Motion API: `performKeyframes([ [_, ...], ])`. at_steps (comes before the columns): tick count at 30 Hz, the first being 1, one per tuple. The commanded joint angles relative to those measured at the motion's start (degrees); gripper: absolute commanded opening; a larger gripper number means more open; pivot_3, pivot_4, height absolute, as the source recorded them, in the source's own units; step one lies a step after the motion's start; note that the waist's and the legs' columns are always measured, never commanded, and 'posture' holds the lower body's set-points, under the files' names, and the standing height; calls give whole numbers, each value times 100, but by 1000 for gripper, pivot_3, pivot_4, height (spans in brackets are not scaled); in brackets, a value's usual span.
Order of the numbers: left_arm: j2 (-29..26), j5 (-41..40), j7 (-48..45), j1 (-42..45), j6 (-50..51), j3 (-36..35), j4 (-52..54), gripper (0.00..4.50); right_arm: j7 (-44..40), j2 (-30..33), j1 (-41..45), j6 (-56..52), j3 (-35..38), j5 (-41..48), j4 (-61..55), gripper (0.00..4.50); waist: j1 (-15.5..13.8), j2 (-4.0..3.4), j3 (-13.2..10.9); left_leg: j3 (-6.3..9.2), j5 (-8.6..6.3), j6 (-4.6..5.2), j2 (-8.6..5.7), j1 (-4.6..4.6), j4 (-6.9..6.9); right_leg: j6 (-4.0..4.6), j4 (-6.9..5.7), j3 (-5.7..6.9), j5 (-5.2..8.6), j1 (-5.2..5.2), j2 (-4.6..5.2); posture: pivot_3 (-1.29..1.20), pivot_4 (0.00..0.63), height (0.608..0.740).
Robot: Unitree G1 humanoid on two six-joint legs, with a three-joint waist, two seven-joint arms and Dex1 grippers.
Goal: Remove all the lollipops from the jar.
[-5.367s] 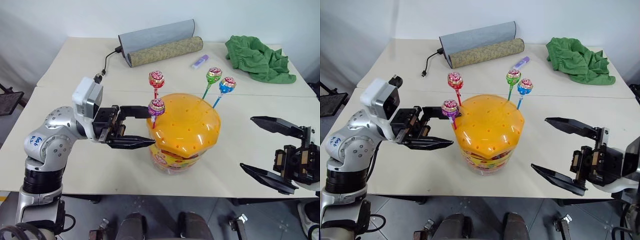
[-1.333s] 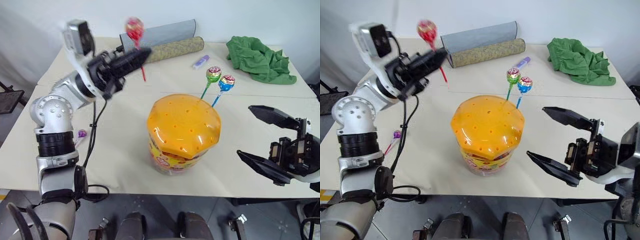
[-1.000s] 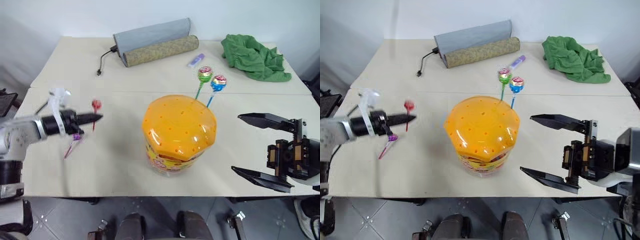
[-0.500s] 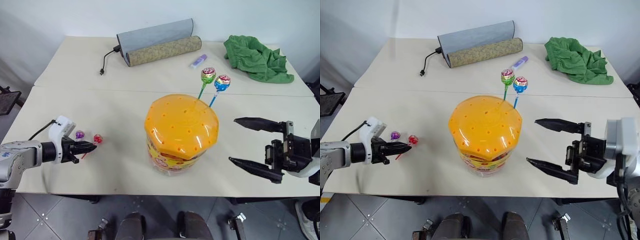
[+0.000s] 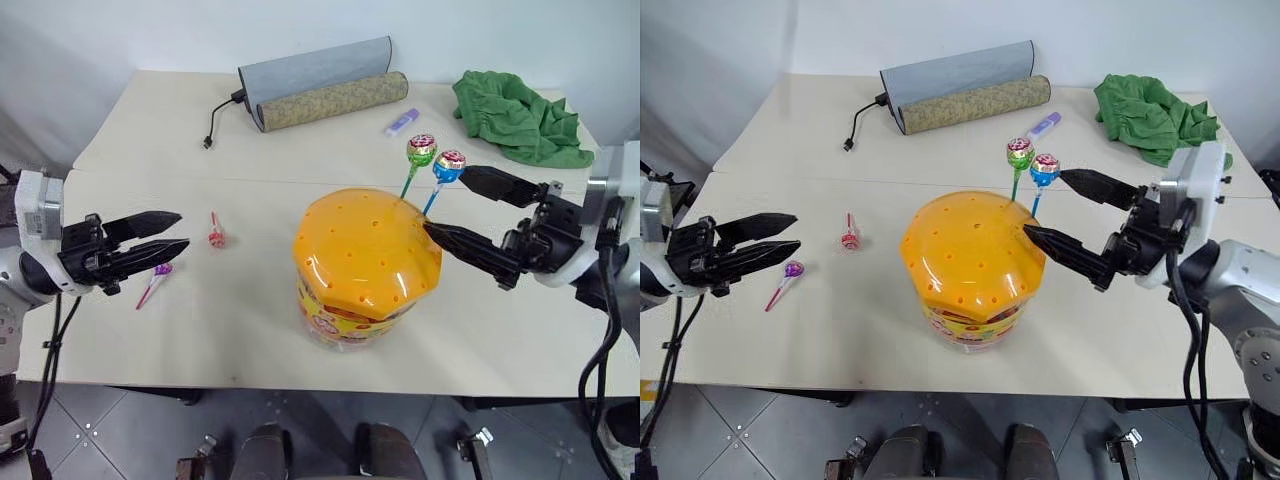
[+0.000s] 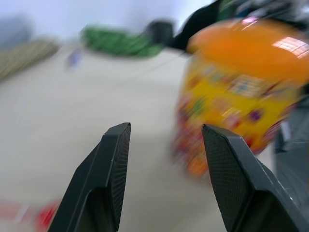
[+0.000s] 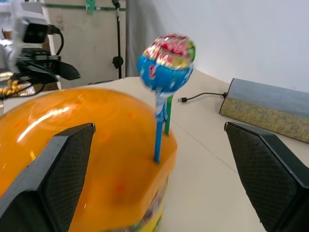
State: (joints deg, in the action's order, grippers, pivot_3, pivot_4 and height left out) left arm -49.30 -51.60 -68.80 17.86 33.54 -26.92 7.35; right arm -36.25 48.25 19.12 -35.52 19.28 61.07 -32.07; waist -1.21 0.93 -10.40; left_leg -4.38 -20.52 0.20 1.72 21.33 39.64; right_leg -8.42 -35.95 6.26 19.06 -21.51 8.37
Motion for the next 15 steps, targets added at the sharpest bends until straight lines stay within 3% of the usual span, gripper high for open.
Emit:
performKeyframes([
  [1, 103, -910, 29, 272, 358, -128, 599, 2517, 85, -53, 125, -158, -65, 271, -119, 4117, 4, 0, 0, 7, 0, 0, 0, 0, 0, 0, 0, -1, 0, 0, 0, 0, 150, 740],
  [4, 105, -1070, 124, 490, 438, -55, 723, 2517, 46, -80, 155, -169, -66, 274, -104, 3260, 6, 0, 0, 10, 0, 0, -2, 0, 0, 0, 0, -1, 0, 0, 0, 0, 150, 740],
  [13, 130, -1026, 84, 723, 412, 211, 663, 2517, 83, -399, 371, -54, -61, 272, 60, 64, 7, 0, 0, 8, 0, 0, -3, 0, -1, 0, 2, 0, 0, 0, -3, 0, 150, 740],
  [15, 164, -1017, 109, 780, 405, 286, 652, 2517, -156, -591, 394, 153, 210, 606, 57, 19, 7, 0, 0, 8, 0, 0, -3, 0, -1, 0, 3, 0, 0, 0, -4, 0, 150, 740],
])
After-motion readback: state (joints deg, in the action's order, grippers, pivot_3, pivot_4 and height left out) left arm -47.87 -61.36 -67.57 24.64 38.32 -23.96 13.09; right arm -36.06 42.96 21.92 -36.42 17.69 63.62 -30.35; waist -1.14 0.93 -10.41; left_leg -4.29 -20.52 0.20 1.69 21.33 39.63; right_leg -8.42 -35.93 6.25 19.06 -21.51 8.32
